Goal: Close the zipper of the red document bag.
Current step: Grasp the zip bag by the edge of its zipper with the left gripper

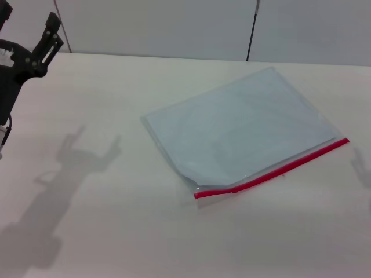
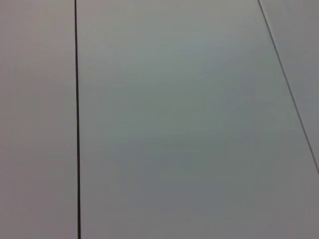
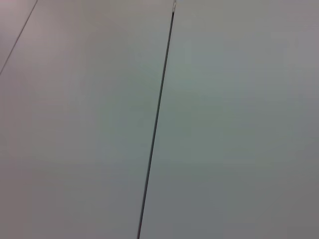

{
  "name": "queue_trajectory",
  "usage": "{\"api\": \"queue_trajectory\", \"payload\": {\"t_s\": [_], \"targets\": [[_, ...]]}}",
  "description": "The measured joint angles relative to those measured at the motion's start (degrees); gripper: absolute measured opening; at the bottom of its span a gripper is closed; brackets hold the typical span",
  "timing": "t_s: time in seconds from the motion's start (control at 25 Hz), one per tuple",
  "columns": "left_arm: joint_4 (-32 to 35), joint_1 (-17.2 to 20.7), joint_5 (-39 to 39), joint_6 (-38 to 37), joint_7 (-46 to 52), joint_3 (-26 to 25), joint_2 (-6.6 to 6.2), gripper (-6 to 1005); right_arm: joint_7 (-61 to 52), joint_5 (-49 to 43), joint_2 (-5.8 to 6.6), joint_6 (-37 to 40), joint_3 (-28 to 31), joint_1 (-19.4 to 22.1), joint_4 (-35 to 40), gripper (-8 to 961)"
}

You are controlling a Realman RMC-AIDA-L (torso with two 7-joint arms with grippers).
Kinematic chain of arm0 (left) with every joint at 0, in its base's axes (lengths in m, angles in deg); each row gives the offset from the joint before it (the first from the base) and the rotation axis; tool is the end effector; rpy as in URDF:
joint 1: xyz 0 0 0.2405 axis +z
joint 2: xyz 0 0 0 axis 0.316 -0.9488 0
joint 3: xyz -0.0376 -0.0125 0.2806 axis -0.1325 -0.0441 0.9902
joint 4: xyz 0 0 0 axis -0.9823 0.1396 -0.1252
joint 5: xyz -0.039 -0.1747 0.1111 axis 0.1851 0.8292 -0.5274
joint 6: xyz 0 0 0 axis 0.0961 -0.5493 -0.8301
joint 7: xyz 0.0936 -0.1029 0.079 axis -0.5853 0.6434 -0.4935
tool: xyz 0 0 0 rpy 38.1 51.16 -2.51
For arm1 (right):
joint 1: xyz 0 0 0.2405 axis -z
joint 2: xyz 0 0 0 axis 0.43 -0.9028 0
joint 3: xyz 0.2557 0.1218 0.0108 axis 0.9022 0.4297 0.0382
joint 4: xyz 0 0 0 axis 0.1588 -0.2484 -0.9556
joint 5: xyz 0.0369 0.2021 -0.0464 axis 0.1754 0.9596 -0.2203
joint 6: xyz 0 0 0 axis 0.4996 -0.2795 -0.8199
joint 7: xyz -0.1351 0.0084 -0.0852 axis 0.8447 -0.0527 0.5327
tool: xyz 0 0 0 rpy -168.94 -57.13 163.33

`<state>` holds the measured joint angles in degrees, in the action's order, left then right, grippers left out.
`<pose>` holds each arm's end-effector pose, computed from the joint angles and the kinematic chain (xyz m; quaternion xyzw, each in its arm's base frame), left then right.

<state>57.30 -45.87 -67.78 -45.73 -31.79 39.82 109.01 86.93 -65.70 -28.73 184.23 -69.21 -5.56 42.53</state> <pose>-0.3050 0.3493 0.0325 -0.6606 -0.0697 -0.4393 0.6048 0.2718 0.3515 0.0046 -0.6479 0.0213 0.4190 0.6358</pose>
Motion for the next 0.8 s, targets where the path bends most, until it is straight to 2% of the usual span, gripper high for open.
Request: {"api": "queue_trajectory", "payload": {"t_s": [0.4, 0.56, 0.68, 0.8], "targets": [[0.0, -0.1, 0.0, 0.0, 0.0, 0.0, -0.06, 890, 0.0, 0.0, 0.0, 0.0, 0.0, 0.0, 0.0, 756], [0.0, -0.4, -1.3, 1.2, 3.3, 0.7, -0.19, 890, 0.0, 0.0, 0.01, 0.0, 0.0, 0.0, 0.0, 756], [0.0, -2.3, -4.1, 5.3, 10.3, 2.7, -0.96, 889, 0.0, 0.0, 0.0, 0.0, 0.0, 0.2, 0.1, 756], [0.0, -4.6, -8.9, 9.2, 15.8, 5.1, -2.27, 889, 0.0, 0.0, 0.02, 0.0, 0.0, 0.3, 0.2, 755]]}}
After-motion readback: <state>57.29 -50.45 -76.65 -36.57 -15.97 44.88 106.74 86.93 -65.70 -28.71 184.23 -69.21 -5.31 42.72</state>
